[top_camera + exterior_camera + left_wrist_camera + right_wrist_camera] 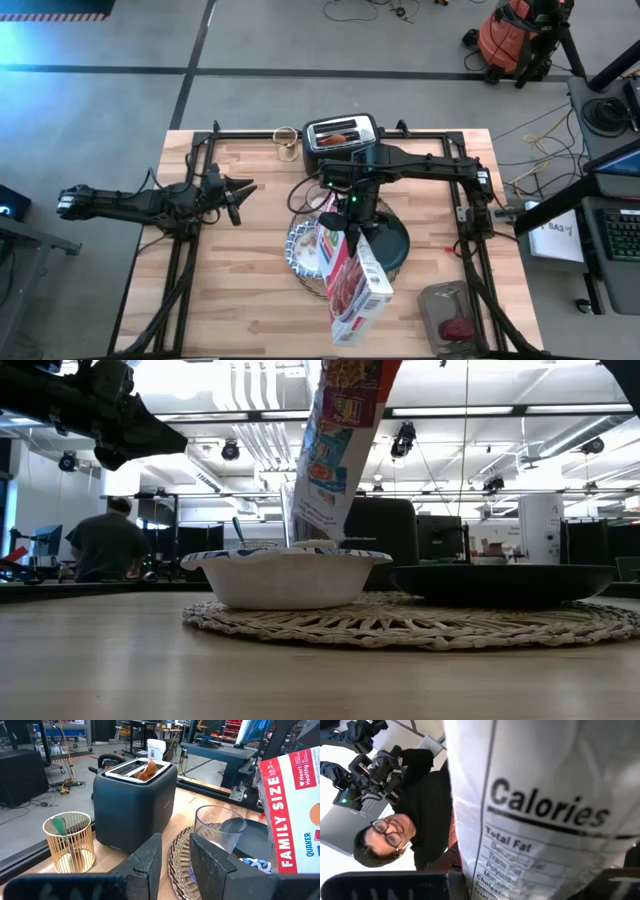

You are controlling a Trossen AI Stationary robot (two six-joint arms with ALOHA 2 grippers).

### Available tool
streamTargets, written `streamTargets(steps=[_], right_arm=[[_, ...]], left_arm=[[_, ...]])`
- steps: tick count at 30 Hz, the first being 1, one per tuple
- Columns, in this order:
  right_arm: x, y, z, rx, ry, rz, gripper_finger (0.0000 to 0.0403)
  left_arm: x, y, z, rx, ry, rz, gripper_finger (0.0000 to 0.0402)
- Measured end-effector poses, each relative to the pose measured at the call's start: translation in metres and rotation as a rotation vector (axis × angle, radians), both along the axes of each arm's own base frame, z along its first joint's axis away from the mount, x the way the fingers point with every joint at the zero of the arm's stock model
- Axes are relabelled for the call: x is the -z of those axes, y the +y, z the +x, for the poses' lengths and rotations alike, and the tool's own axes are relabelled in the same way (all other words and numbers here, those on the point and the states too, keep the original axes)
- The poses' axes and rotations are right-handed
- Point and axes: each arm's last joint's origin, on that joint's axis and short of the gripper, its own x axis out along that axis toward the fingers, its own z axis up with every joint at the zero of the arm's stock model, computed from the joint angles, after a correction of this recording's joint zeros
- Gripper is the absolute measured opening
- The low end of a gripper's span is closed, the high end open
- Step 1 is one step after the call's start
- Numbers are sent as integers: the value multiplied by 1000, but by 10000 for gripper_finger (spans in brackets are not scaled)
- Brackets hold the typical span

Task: Arrange a breakfast setting
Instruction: Pour the cereal into the white and blue bowl

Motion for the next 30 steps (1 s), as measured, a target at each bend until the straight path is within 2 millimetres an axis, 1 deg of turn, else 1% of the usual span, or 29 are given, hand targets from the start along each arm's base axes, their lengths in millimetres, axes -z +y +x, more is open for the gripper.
streamTargets(steps=[13, 16, 26, 30], right_arm=[[0, 8, 0, -29, -19, -11, 77], [0, 9, 0, -22, 0, -5, 77], [0, 12, 0, -53, -52, -21, 77], [0, 12, 0, -17, 9, -7, 77]], left_arm=[[0, 0, 0, 0, 0, 0, 83], [0, 0, 0, 0, 0, 0, 83], [0, 0, 0, 1, 0, 0, 83], [0, 0, 0, 1, 0, 0, 83]])
